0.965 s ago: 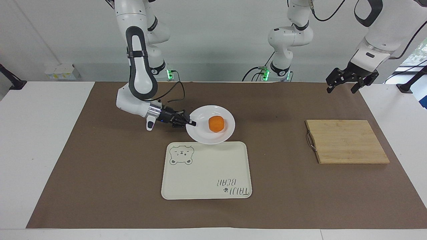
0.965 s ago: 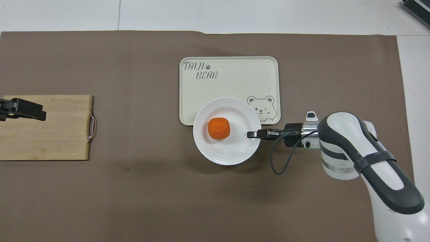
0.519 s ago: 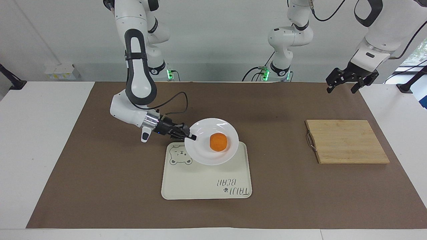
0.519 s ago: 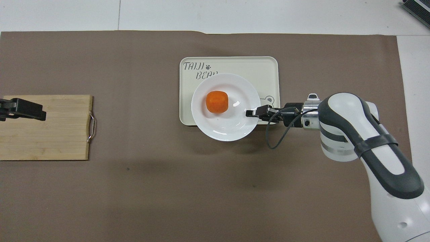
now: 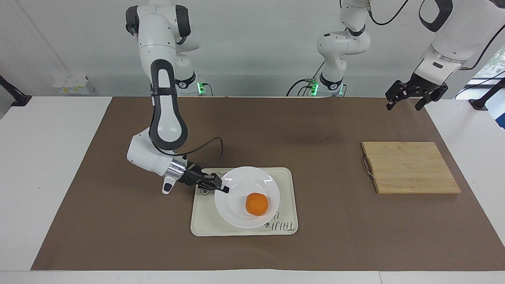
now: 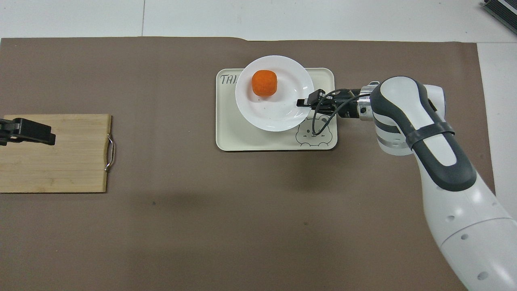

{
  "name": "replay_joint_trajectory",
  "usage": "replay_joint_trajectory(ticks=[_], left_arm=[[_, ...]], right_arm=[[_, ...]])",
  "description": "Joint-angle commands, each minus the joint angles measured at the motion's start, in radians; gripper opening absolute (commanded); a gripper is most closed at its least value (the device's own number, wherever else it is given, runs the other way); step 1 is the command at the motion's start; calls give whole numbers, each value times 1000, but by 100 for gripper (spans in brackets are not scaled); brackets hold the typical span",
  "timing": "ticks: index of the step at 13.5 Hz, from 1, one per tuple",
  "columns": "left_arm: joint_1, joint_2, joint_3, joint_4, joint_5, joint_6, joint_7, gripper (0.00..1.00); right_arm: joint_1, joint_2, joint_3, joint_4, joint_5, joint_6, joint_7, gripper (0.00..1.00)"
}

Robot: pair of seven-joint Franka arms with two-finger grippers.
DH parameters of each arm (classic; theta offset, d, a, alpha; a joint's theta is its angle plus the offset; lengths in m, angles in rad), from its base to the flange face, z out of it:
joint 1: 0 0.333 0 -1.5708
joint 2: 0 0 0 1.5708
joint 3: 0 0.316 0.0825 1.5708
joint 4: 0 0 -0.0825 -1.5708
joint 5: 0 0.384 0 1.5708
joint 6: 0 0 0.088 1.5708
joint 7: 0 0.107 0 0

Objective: Place orange and plate with both arms
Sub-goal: 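Lower the plate onto the tray and open the right gripper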

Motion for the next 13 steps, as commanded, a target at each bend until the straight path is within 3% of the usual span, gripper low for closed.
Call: replay_joint_trajectory(ticks=[1,4,8,9,10,13], left_arm=[[4,-18,-1,-17,12,14,6,100],[4,-18,-1,-17,12,14,6,100],[4,-18,-1,-17,12,14,6,100],[4,-18,-1,-17,12,14,6,100],[4,-18,-1,-17,12,14,6,100],[4,-18,-1,-17,12,14,6,100]], right_arm=[[-4,-27,8,-49,-33,-4,-41,0],[-7,-65,8,-131,-31,-10,-87,0],[-1,-72,7,-152,-30,-1,-78,4],[-1,-70,7,-148,-34,6,-75,43],[1,-69,7,-142,-38,20,-75,97],[-8,-81,5,-108,-106,20,-57,100]])
